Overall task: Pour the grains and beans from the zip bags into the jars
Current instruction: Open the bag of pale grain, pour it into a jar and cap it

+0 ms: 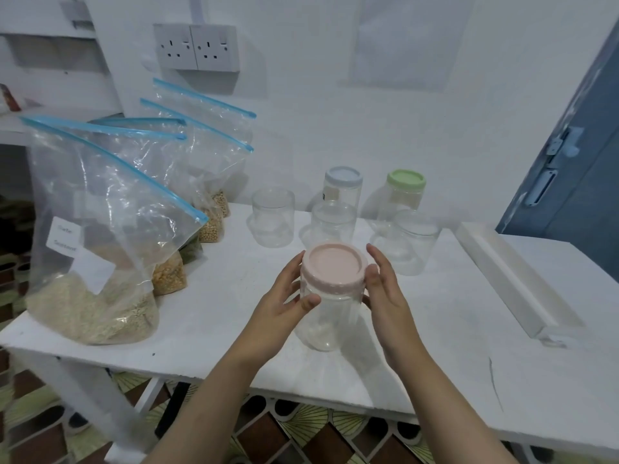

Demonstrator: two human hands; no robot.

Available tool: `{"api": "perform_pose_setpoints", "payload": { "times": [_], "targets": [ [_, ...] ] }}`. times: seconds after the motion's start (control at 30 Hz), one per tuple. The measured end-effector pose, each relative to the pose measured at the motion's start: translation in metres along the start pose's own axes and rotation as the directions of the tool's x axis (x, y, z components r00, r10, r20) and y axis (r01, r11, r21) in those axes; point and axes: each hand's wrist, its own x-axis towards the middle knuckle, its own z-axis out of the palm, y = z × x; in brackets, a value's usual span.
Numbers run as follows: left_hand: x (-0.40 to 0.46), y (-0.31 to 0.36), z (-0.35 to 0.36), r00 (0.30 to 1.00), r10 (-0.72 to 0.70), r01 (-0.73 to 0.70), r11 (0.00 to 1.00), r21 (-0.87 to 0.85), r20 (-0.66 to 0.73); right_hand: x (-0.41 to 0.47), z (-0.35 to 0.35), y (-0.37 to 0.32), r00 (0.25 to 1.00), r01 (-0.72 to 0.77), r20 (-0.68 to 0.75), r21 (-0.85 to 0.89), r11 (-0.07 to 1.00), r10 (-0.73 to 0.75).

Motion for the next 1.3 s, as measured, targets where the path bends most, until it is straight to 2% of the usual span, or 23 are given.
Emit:
{"api": "perform_pose_setpoints", "payload": {
  "times": [0.17, 0.33, 0.5, 0.7, 0.9, 1.1, 1.3],
  "targets": [
    [0.000, -0.001, 0.001, 1.000, 0.016, -0.016, 1.000, -0.015, 0.008, -0.005, -0.001, -0.003, 0.996, 0.023, 0.082, -0.047, 0.999, -0.019],
    [0.001, -0.005, -0.001, 1.000, -0.008, 0.008, 0.999, -0.050, -0.003, -0.004, -0.004, -0.001, 1.000, -0.021, -0.007, 0.007, 1.000, 0.021],
    [0.001, -0.003, 0.000, 1.000, -0.014, 0.015, 0.997, -0.081, 0.014, -0.008, 0.003, -0.003, 0.999, -0.014, 0.040, 0.013, 1.000, 0.013],
    [0.000, 0.000, 0.000, 0.999, -0.018, 0.021, 0.996, -0.087, 0.038, -0.008, 0.004, -0.004, 0.999, -0.026, 0.019, -0.014, 1.000, 0.027],
    [0.000, 0.004, 0.000, 0.998, -0.010, 0.016, 0.995, -0.097, 0.065, -0.009, 0.000, -0.005, 0.996, 0.000, 0.088, -0.027, 1.000, 0.002],
    [0.001, 0.004, 0.001, 0.999, -0.014, 0.018, 0.996, -0.086, 0.048, -0.007, -0.004, -0.002, 1.000, 0.017, 0.008, -0.035, 0.999, -0.017],
    [0.000, 0.006, 0.001, 0.999, -0.013, 0.016, 0.996, -0.082, 0.044, -0.010, -0.002, -0.005, 0.993, 0.046, 0.109, -0.099, 0.994, -0.036]
  ]
}}
